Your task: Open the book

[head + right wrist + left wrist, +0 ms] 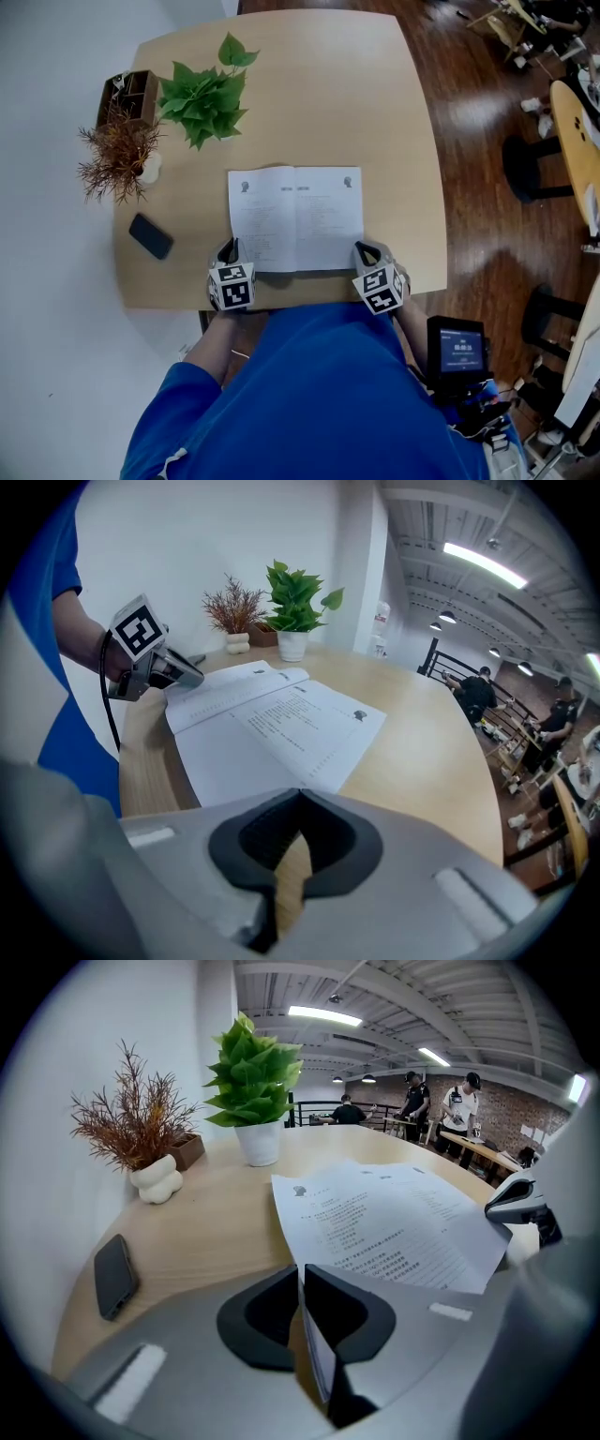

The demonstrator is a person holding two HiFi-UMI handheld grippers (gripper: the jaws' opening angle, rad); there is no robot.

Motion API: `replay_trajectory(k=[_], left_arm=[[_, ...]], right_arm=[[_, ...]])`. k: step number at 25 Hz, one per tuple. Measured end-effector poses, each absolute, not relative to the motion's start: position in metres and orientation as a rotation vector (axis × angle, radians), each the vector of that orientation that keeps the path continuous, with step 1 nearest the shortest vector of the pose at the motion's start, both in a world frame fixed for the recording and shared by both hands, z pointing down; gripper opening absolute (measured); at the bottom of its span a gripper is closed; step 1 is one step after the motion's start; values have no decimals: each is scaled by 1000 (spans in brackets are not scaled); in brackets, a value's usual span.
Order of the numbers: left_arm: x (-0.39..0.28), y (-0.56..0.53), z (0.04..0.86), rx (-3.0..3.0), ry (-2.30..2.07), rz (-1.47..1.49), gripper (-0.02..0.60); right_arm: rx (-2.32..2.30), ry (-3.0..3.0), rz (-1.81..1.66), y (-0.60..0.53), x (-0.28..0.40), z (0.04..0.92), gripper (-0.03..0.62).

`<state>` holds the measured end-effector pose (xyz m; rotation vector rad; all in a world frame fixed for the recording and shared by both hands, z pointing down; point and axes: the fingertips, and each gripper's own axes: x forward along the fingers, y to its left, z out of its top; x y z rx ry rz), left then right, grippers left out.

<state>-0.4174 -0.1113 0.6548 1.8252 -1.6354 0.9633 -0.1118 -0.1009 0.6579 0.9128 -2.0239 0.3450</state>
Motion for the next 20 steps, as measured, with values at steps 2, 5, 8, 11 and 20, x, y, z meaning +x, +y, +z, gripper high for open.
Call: replay_trajectory(k=[2,5,8,11,20], left_arm=[[-417,-112,656,1820,-1631,980,34],[-417,-112,659,1816,-1620,1010,37],[-418,-111,661,1813,-1615,1035,41],[-418,-112,664,1818,-1615,1064,44],[-420,-113,666,1833,-1616,1150,63]], right_arm=[[910,-2030,342,-101,-112,658,3],[904,-2033,336,-101,-112,659,3],[902,-2035,342,-100,-112,659,3],[901,-2036,346,-100,-112,660,3],[890,-2048,335,-101,-115,660,3]])
